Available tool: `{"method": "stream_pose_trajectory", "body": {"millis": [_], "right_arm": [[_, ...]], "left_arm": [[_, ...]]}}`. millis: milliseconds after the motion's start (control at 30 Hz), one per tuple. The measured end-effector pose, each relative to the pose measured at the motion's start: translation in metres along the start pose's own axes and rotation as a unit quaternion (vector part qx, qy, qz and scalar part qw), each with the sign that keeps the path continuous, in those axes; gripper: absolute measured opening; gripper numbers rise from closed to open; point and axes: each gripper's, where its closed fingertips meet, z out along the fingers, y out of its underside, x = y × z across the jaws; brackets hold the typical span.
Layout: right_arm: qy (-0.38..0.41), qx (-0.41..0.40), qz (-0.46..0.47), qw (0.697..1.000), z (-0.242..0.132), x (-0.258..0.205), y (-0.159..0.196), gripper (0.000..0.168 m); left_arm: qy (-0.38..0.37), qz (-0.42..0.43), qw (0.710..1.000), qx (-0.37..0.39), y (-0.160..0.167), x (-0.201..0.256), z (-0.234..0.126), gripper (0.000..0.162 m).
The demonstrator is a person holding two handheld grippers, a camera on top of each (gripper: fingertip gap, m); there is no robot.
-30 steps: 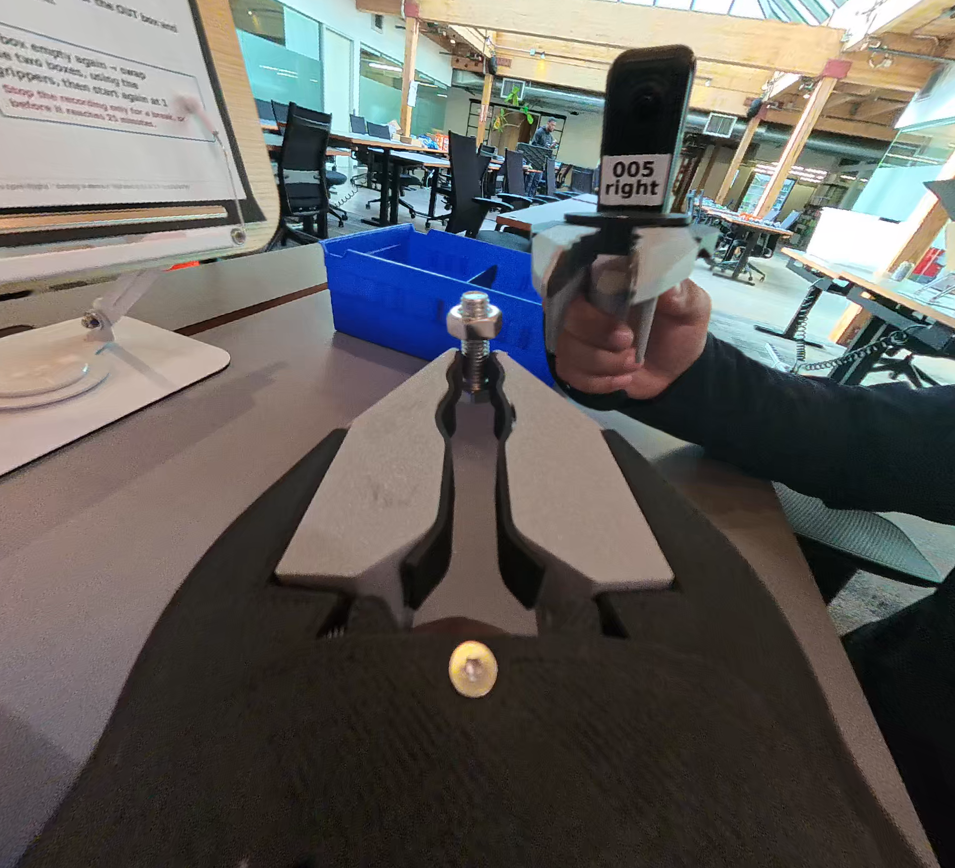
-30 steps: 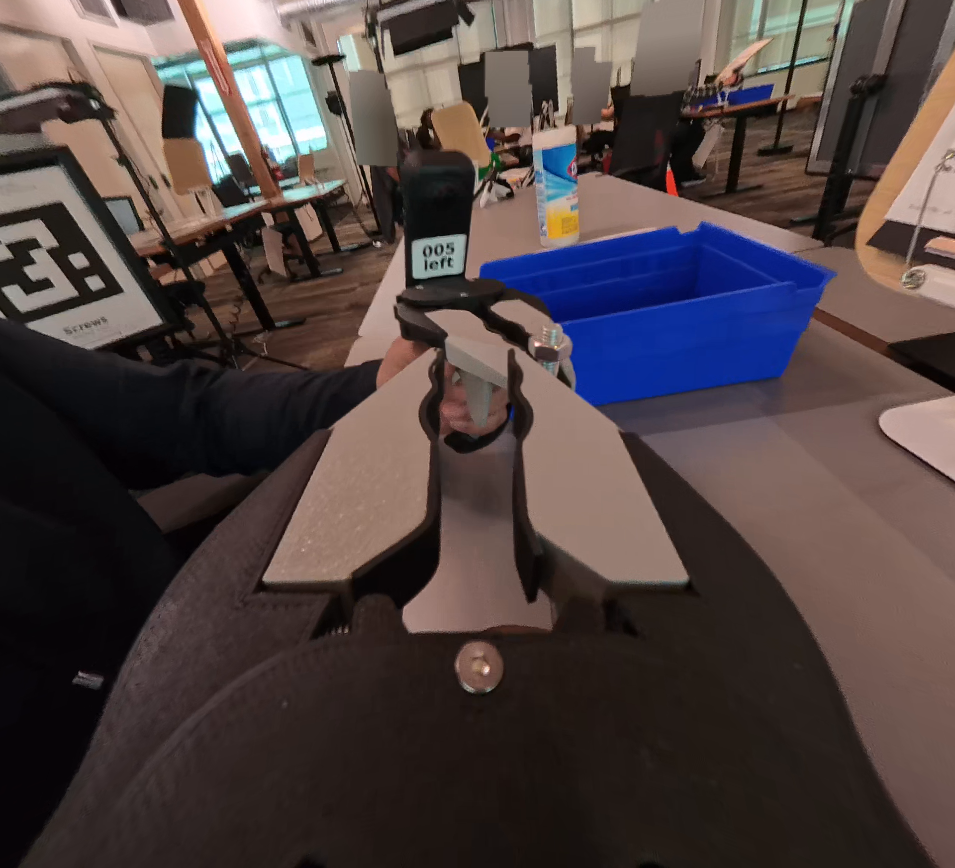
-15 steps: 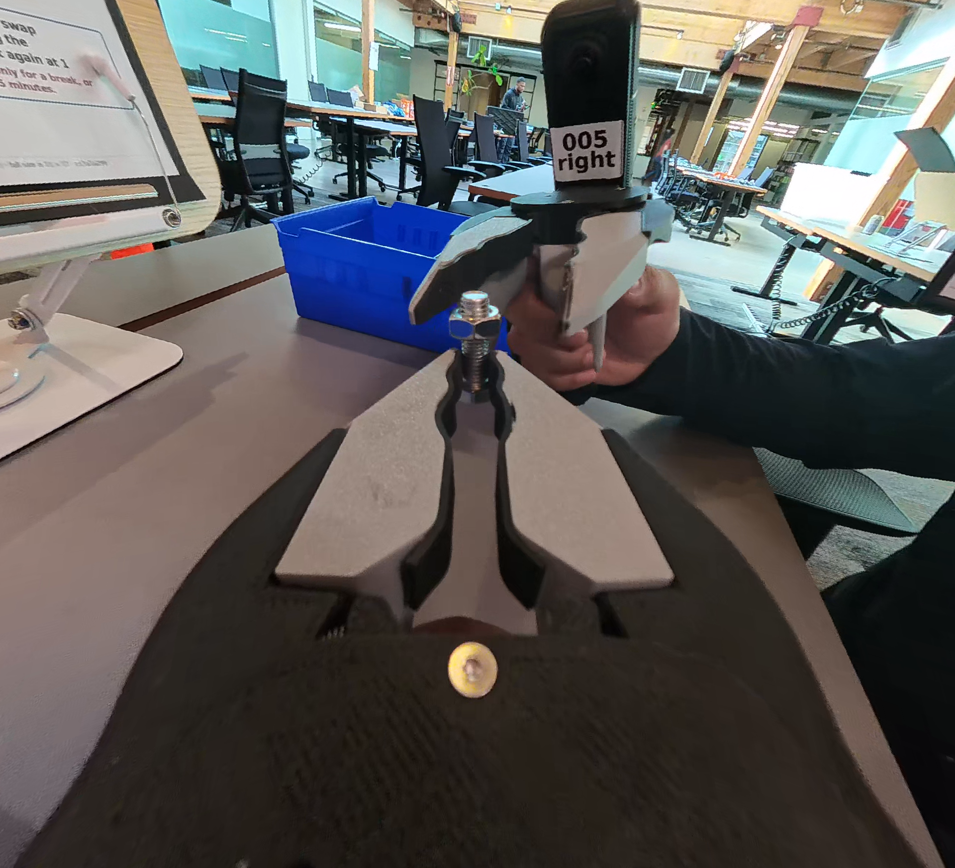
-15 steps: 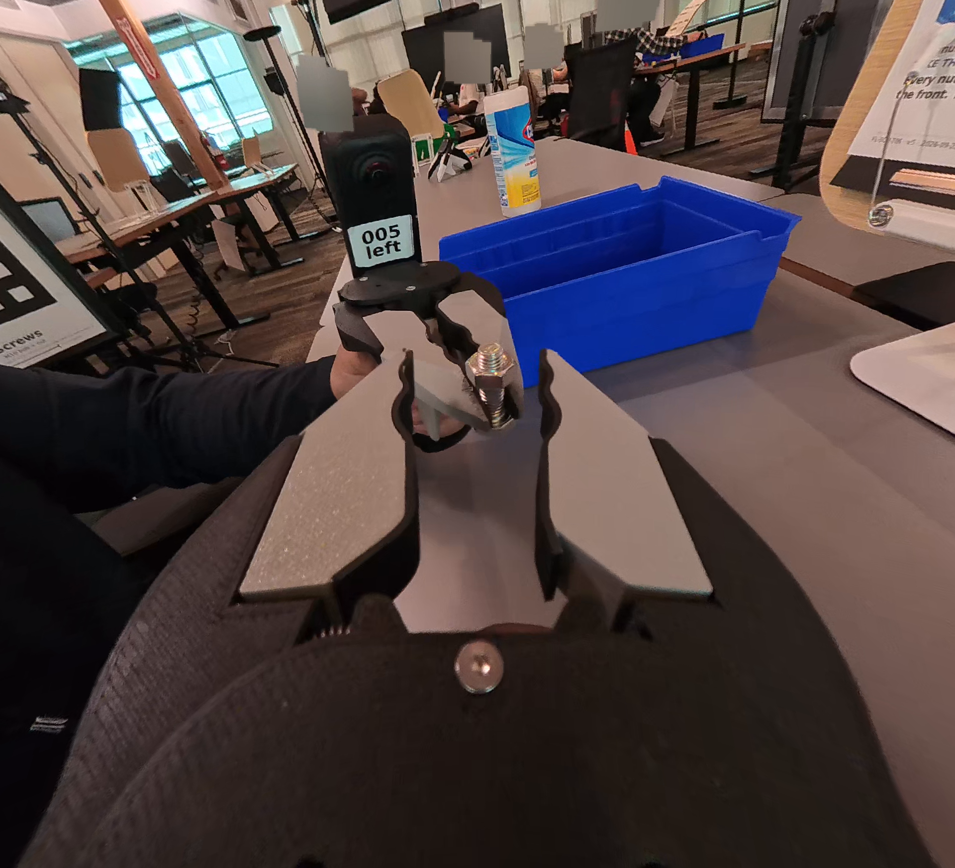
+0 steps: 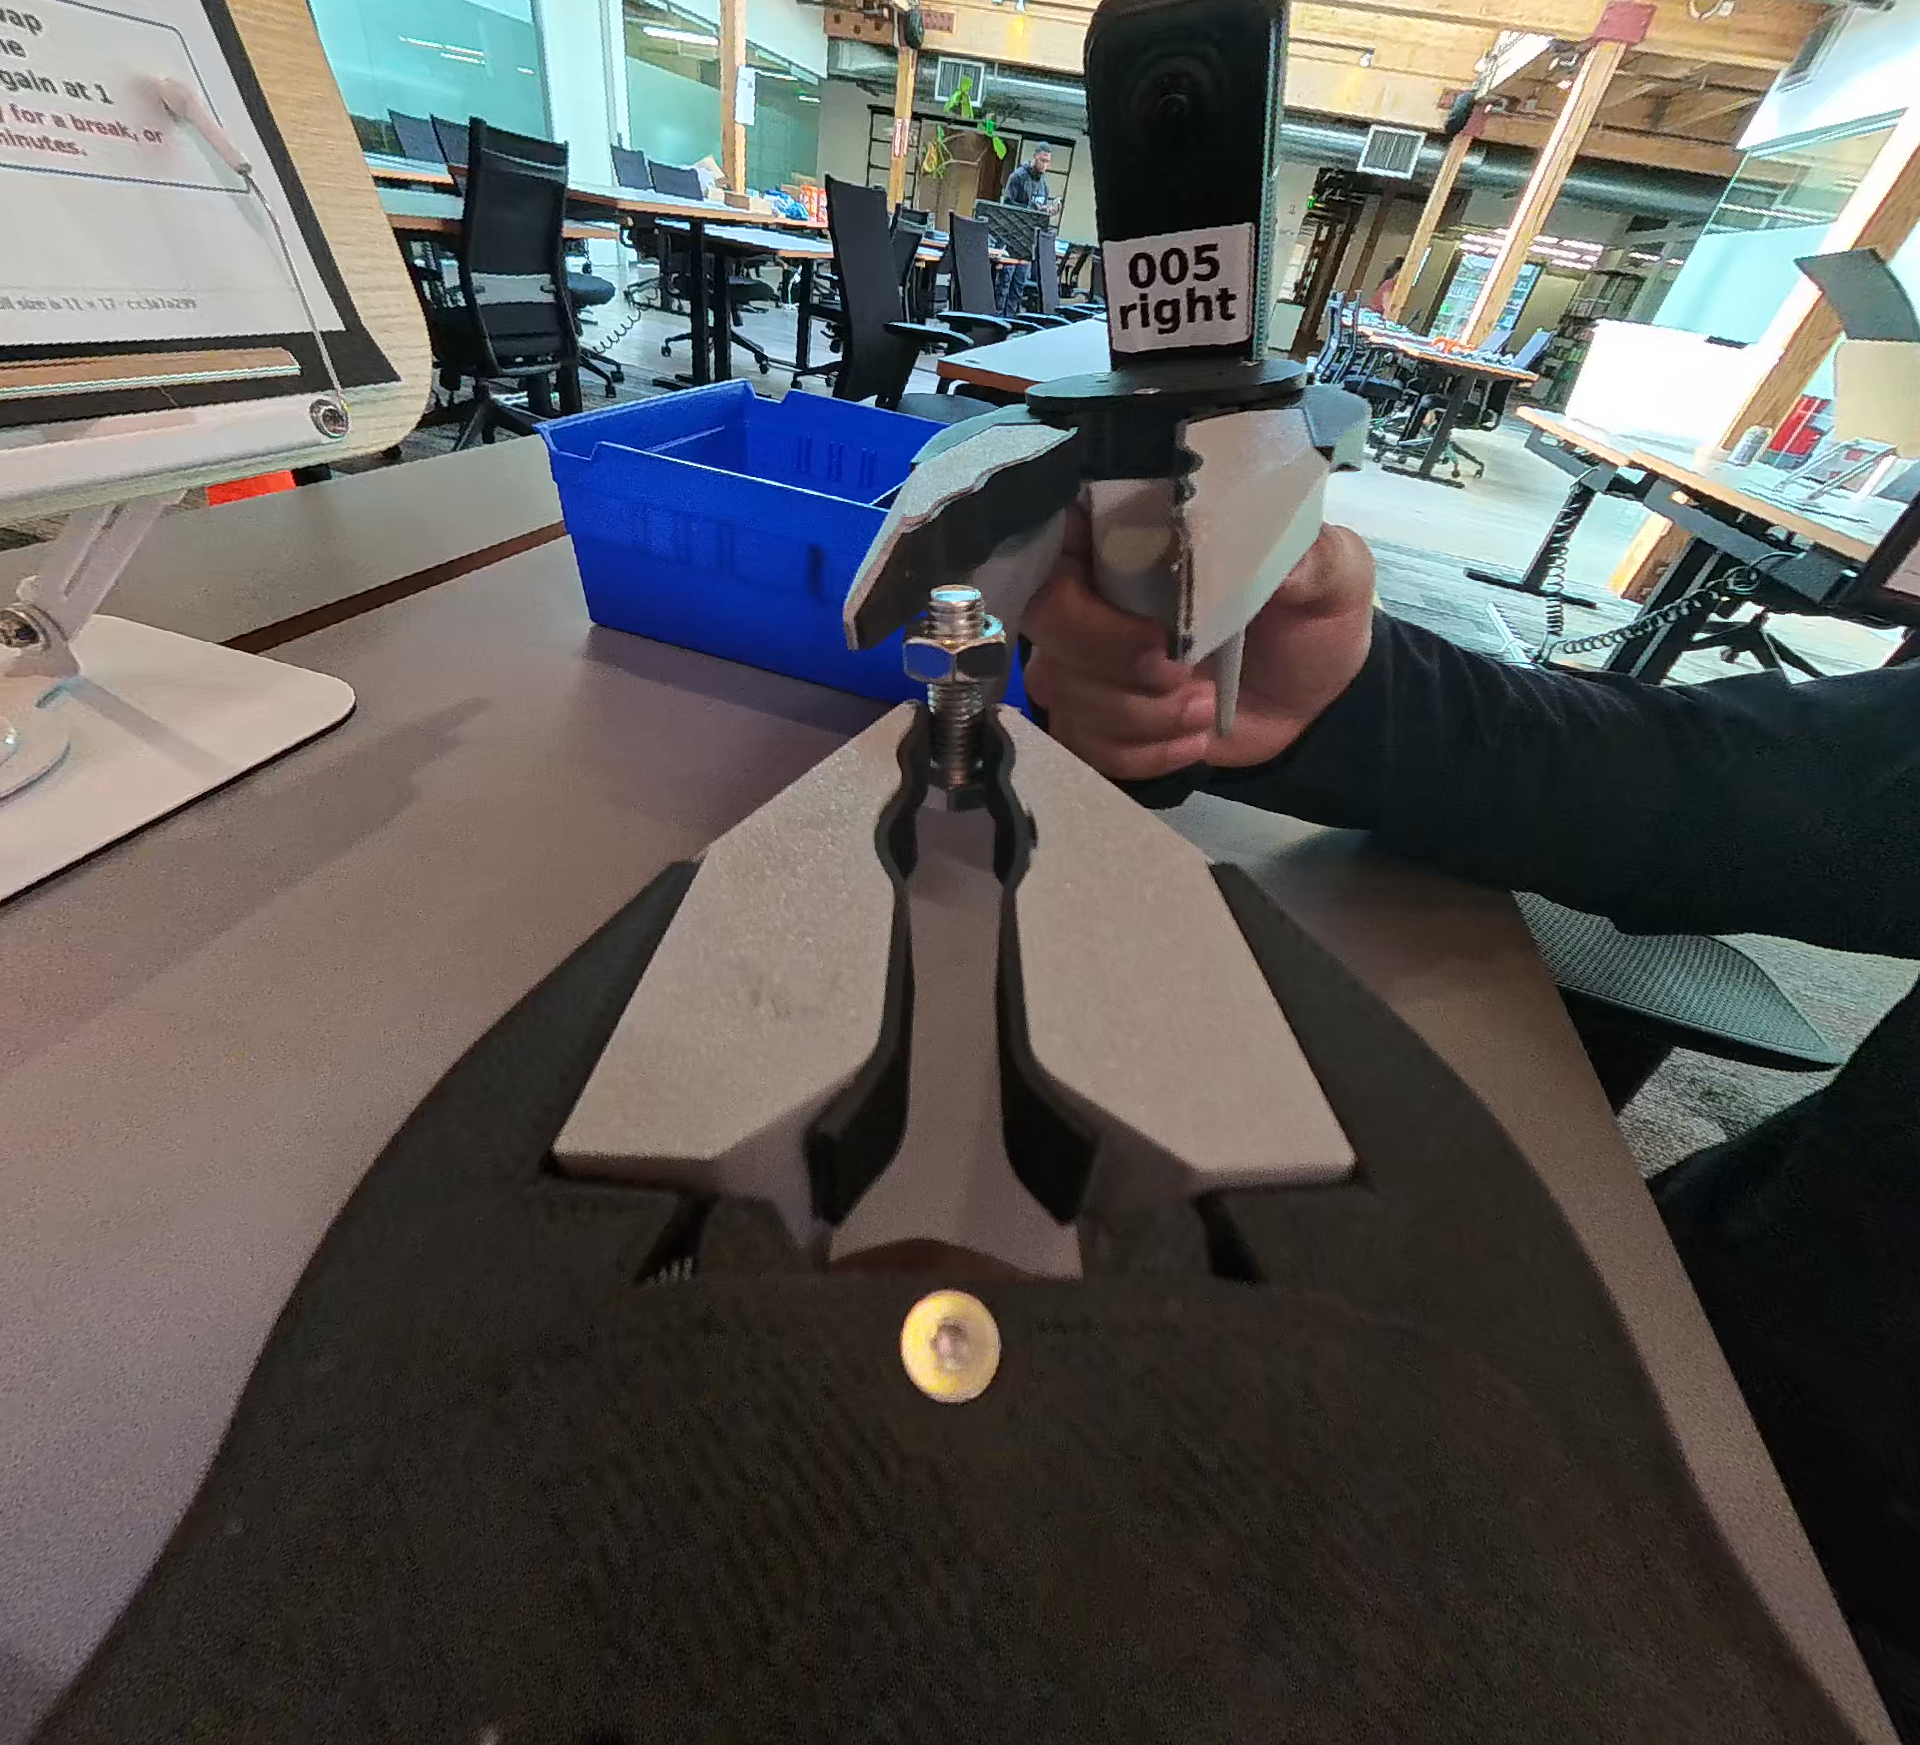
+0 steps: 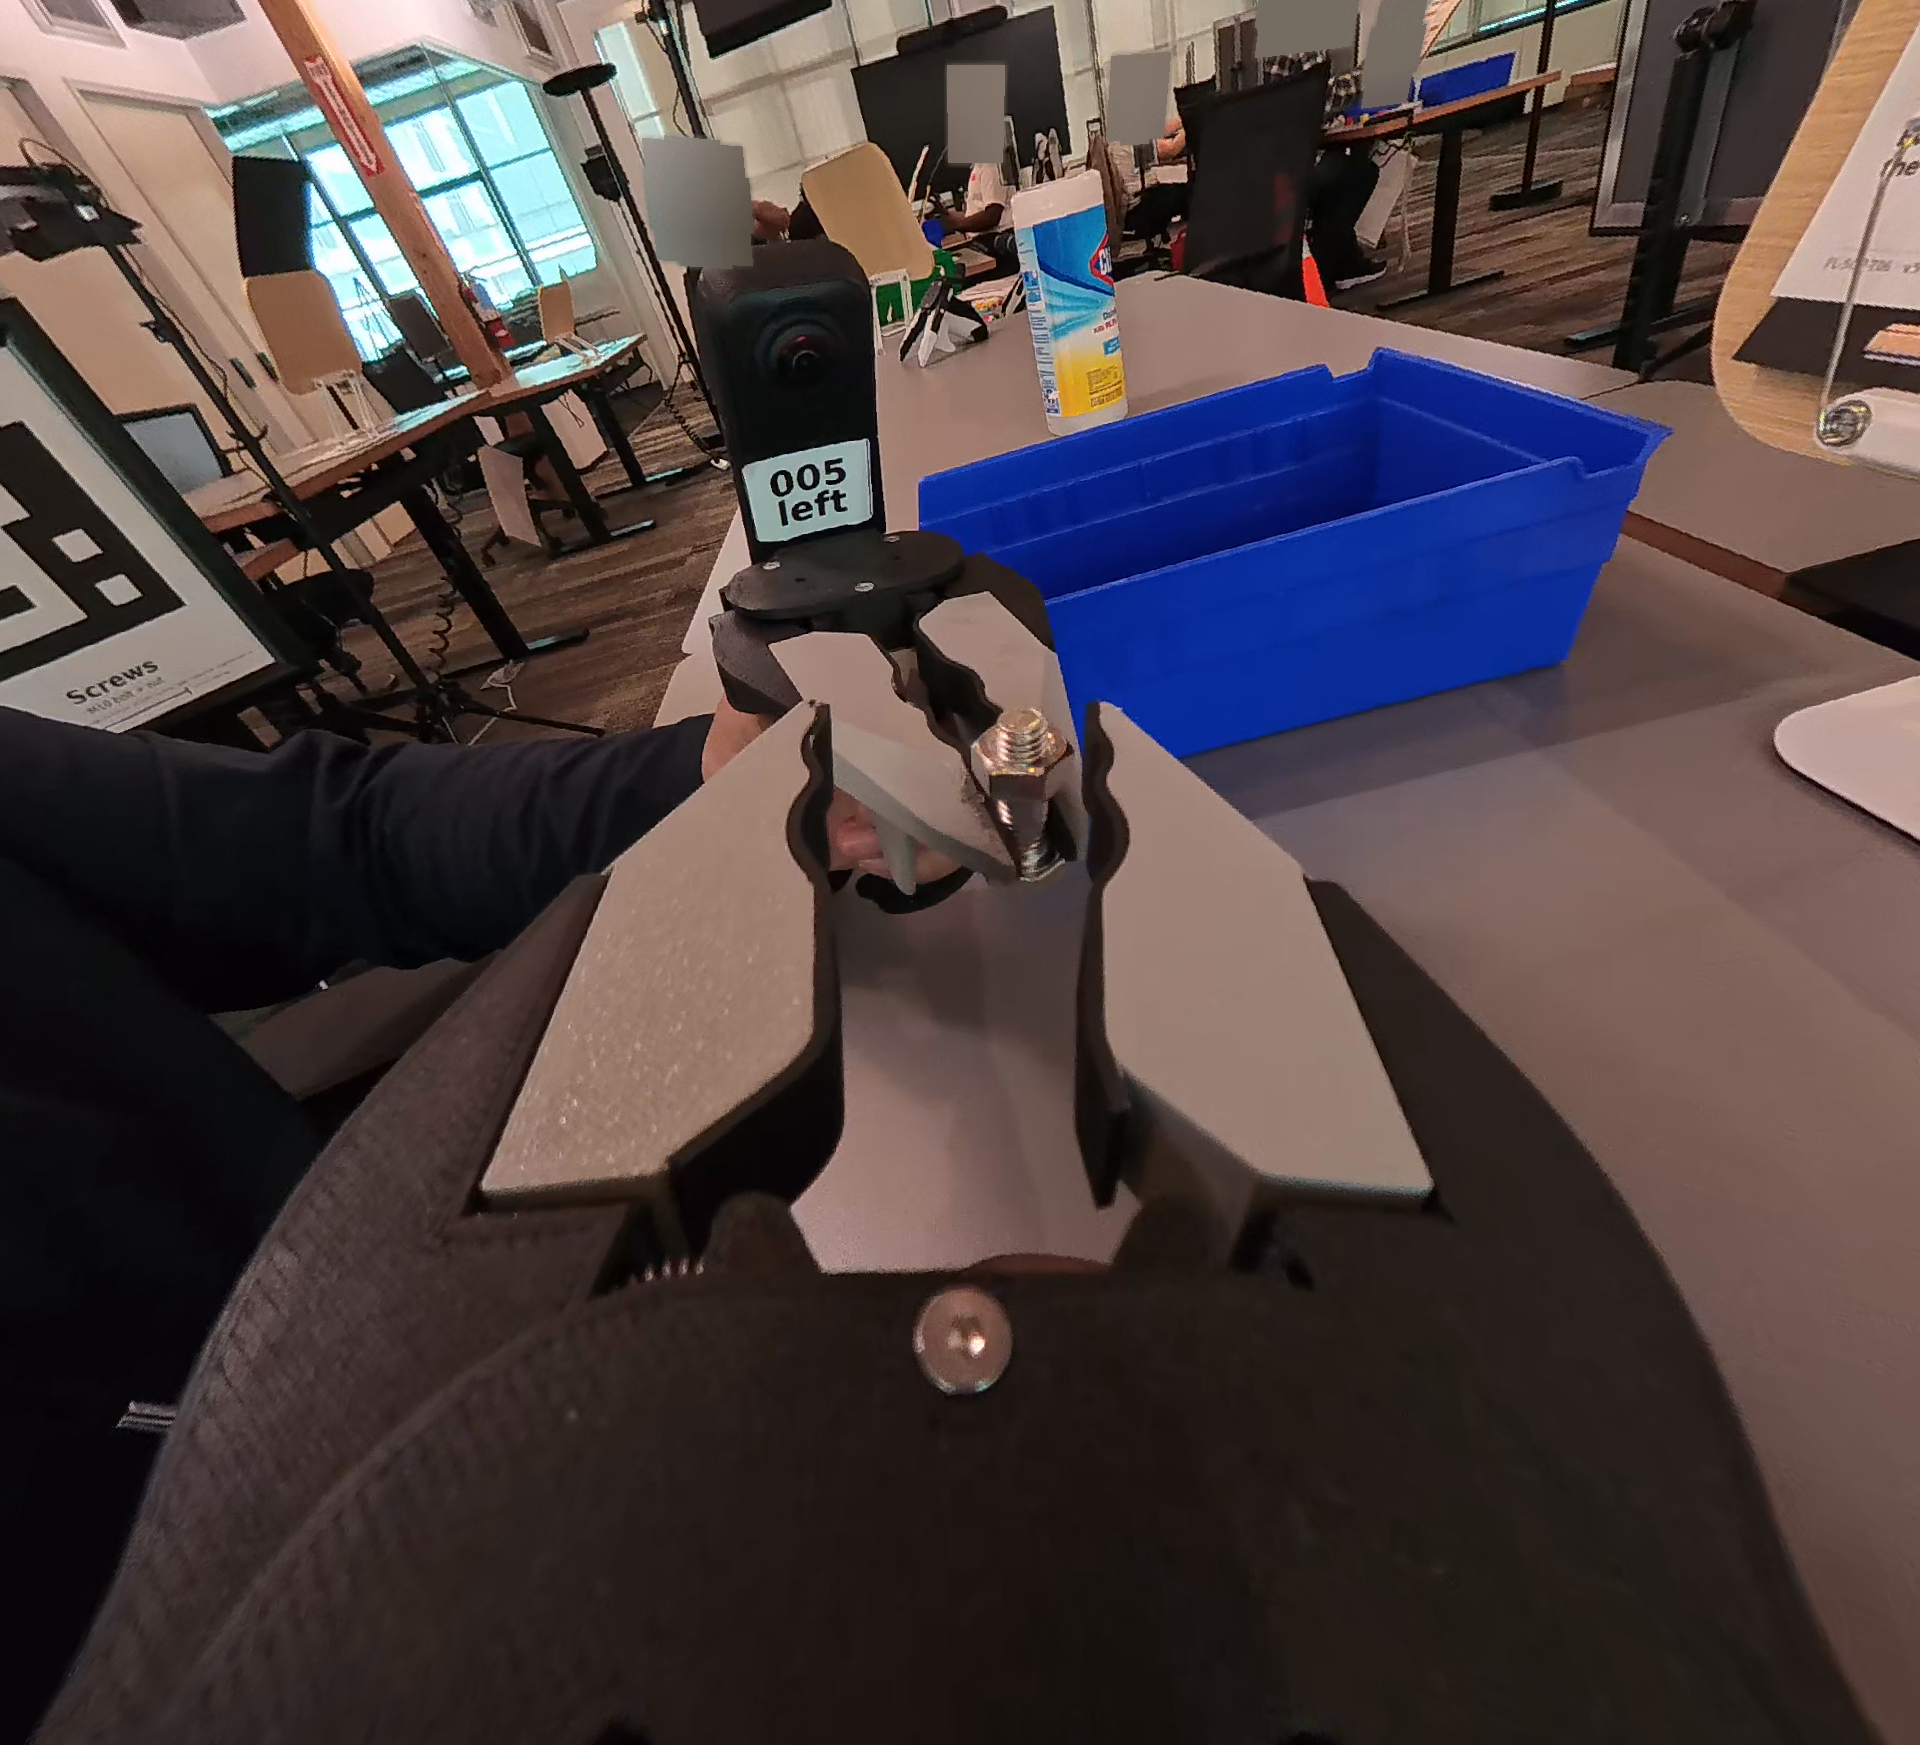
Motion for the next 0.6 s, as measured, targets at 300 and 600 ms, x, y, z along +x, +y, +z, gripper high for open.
{"method": "stream_pose_trajectory", "body": {"millis": [300,600], "right_arm": [[-0.005,-0.004,0.005,1.0,0.0013,-0.0001,0.003,0.045],[-0.004,-0.004,0.007,1.0,0.0,0.001,0.0029,0.044]], "left_arm": [[0.0,-0.002,1.0,-0.002,0.0013,-0.0003,0.0007,0.006],[-0.002,-0.006,1.0,-0.001,0.0025,-0.0018,0.0009,0.006]]}}
